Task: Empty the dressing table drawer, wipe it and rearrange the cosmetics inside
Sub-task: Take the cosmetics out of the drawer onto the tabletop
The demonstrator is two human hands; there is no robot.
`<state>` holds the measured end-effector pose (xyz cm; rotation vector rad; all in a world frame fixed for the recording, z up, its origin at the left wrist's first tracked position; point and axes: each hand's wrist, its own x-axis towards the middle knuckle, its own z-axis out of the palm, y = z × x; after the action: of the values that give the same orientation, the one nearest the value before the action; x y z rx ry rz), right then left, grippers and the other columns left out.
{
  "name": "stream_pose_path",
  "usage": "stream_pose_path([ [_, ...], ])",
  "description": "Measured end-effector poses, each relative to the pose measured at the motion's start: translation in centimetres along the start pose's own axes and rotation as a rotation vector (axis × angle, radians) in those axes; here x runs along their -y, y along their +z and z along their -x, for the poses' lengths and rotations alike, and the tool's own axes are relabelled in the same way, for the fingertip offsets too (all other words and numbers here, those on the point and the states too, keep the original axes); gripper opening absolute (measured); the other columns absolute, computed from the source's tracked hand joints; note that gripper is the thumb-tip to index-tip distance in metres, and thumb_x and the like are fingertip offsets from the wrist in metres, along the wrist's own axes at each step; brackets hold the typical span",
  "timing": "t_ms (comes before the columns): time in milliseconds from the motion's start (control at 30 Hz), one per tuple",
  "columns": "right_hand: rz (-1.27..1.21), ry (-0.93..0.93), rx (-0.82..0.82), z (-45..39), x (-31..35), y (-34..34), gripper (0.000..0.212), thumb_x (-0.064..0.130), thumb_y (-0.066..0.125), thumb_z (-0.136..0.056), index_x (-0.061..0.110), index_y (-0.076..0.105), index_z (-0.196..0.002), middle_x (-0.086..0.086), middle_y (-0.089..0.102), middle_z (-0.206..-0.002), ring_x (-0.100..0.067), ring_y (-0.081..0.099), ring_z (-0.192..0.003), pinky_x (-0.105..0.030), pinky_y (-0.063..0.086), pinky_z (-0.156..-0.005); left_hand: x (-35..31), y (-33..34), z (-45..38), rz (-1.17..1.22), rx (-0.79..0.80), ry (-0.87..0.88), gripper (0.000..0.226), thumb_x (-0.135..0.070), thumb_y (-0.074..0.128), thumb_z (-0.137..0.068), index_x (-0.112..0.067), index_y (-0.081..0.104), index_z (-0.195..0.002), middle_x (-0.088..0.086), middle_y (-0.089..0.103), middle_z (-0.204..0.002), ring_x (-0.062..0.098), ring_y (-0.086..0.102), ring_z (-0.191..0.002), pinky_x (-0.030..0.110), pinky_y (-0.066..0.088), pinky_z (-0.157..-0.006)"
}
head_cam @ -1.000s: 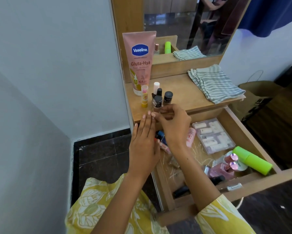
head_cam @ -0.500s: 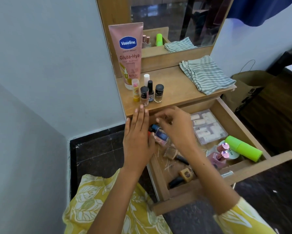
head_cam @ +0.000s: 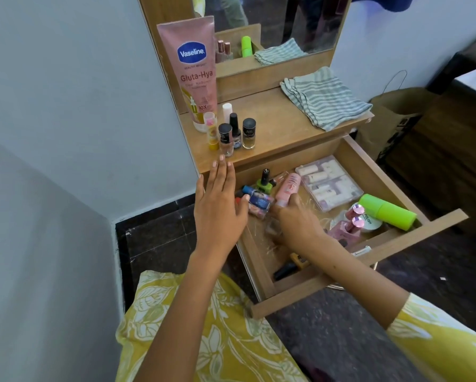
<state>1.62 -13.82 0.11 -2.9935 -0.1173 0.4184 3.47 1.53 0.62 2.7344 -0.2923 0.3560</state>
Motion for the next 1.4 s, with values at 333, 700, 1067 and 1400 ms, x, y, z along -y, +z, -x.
stream_pose_path([
  [333, -0.374, 0.173, 0.026, -1.0, -1.0, -0.3, 0.042, 0.022, 0.071, -0.083, 0.004, 0.052, -0.117, -0.015, 0.059, -0.116, -0.022, 0.057, -0.090, -0.018, 0.045, -0.064, -1.9, -1.2, 3.3, 0.275, -0.052, -0.046, 0.032, -0.022, 0.056, -0.093, -0.013, 0.062, -0.123, 0.002, 0.054, -0.134, 0.012, 0.048, -0.123, 0.032, 0.023, -0.110],
  [700, -0.077, 0.118, -0.062, -0.1, 1.3, 0.0, 0.041, 0.021, 0.064, -0.087, 0.011, 0.045, -0.122, -0.011, 0.063, -0.109, -0.025, 0.063, -0.088, -0.031, 0.047, -0.063, -1.7, -0.8, 3.8, 0.320, -0.023, -0.027, 0.028, -0.024, 0.050, -0.093, -0.016, 0.068, -0.112, -0.004, 0.065, -0.114, 0.010, 0.056, -0.107, 0.023, 0.027, -0.095],
  [1067, -0.875, -0.045, 0.005, 1.9, -0.5, -2.8, 0.019, 0.031, 0.072, -0.079, 0.013, 0.068, -0.086, -0.003, 0.071, -0.082, -0.016, 0.069, -0.076, -0.034, 0.059, -0.069, -1.0, -1.6, 4.3, 0.223, 0.108, 0.199, 0.051, -0.009, 0.078, -0.068, -0.018, 0.064, -0.116, -0.002, 0.063, -0.117, 0.020, 0.053, -0.113, 0.030, 0.027, -0.100],
  [1400, -1.489, -0.010, 0.120, 1.9, 0.2, -5.7, 0.030, 0.028, 0.053, -0.094, 0.003, 0.070, -0.092, -0.012, 0.074, -0.090, -0.017, 0.072, -0.080, -0.024, 0.059, -0.064, 1.0, -4.3, 3.0, 0.486, -0.219, -0.097, 0.027, -0.037, 0.081, -0.065, -0.026, 0.070, -0.087, -0.016, 0.060, -0.078, 0.007, 0.055, -0.078, 0.034, 0.046, -0.069],
])
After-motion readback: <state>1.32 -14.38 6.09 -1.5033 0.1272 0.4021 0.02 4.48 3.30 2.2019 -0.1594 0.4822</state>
